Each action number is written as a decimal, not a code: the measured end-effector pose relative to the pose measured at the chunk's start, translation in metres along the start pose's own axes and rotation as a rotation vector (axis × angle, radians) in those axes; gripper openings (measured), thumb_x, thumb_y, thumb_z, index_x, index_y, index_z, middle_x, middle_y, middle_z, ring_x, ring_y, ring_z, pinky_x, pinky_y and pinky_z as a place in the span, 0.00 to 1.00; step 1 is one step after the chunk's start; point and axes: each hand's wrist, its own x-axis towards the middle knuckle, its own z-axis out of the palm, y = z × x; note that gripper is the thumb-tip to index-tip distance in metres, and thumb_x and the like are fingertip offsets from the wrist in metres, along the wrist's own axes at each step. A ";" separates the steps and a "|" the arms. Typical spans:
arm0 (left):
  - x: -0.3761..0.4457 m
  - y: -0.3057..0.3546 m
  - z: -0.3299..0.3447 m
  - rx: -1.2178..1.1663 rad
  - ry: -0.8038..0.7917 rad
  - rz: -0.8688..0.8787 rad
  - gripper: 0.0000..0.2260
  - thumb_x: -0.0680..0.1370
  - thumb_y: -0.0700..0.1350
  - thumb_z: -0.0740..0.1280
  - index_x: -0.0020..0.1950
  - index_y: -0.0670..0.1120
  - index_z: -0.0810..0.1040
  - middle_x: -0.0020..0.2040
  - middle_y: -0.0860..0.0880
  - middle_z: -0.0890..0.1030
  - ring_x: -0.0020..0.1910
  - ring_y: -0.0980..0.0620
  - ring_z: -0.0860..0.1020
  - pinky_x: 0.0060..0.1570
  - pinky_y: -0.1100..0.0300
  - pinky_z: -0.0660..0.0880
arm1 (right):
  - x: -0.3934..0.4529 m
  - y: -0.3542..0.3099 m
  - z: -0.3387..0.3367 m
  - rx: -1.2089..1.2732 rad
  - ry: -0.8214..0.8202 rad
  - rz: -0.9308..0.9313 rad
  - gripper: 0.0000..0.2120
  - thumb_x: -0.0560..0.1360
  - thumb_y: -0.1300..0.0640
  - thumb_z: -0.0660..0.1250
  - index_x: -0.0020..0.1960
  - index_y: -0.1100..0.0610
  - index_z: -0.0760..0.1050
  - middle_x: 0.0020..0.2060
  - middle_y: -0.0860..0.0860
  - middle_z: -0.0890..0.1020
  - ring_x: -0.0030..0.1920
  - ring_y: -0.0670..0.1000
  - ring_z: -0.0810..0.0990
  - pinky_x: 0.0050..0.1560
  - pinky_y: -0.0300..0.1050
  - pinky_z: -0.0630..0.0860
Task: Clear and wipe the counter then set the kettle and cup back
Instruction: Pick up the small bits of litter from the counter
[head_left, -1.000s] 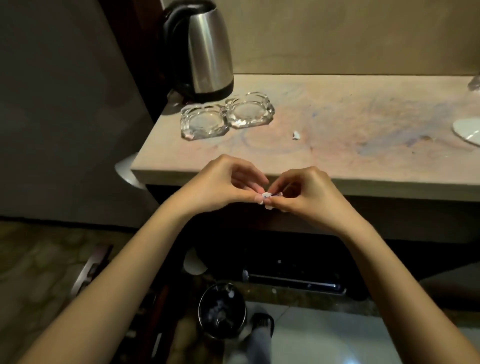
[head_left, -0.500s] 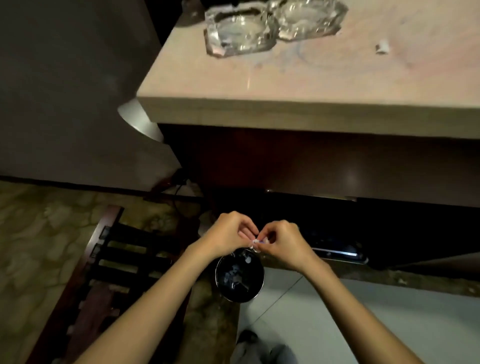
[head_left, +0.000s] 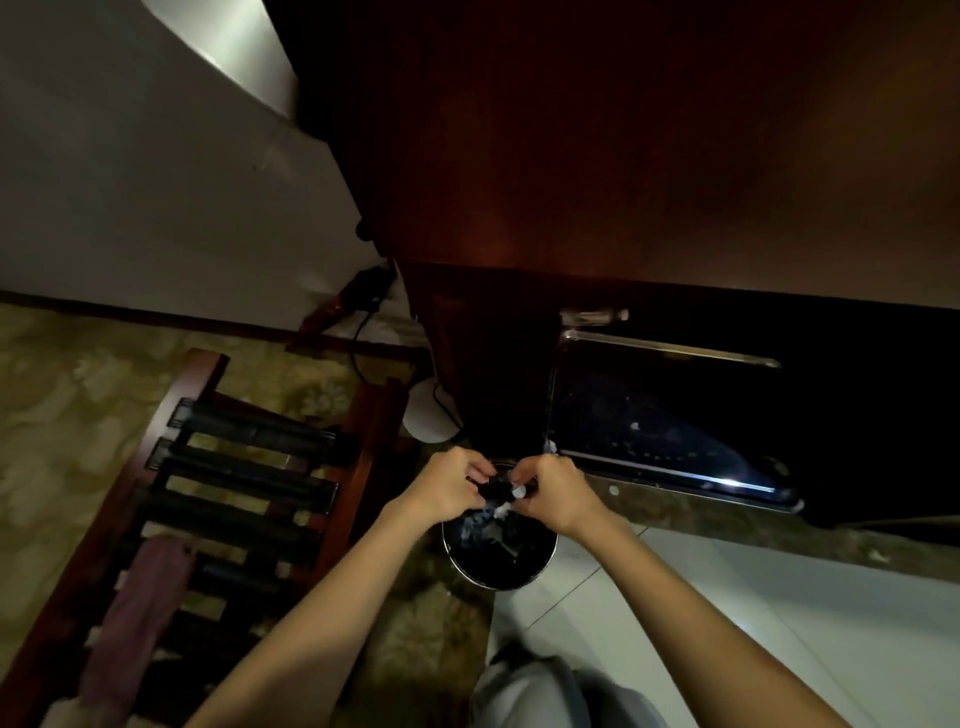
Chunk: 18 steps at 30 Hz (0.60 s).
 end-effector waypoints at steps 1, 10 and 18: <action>-0.003 -0.002 -0.001 -0.005 -0.001 -0.007 0.17 0.71 0.34 0.72 0.59 0.44 0.78 0.54 0.45 0.80 0.49 0.52 0.79 0.52 0.61 0.76 | -0.002 0.001 -0.003 0.009 -0.003 -0.002 0.20 0.70 0.58 0.73 0.61 0.57 0.77 0.57 0.51 0.81 0.59 0.50 0.78 0.59 0.40 0.72; -0.086 0.082 -0.070 0.005 -0.024 0.136 0.16 0.71 0.39 0.74 0.58 0.46 0.79 0.51 0.49 0.80 0.51 0.53 0.80 0.55 0.62 0.76 | -0.085 -0.052 -0.109 0.143 0.035 -0.066 0.15 0.71 0.59 0.72 0.58 0.53 0.77 0.47 0.44 0.79 0.42 0.41 0.80 0.41 0.29 0.73; -0.193 0.218 -0.162 0.250 -0.041 0.400 0.17 0.71 0.43 0.74 0.59 0.50 0.79 0.50 0.54 0.81 0.48 0.58 0.80 0.53 0.62 0.77 | -0.185 -0.143 -0.249 -0.029 0.106 -0.218 0.12 0.71 0.54 0.74 0.53 0.50 0.79 0.45 0.43 0.81 0.44 0.41 0.81 0.46 0.35 0.77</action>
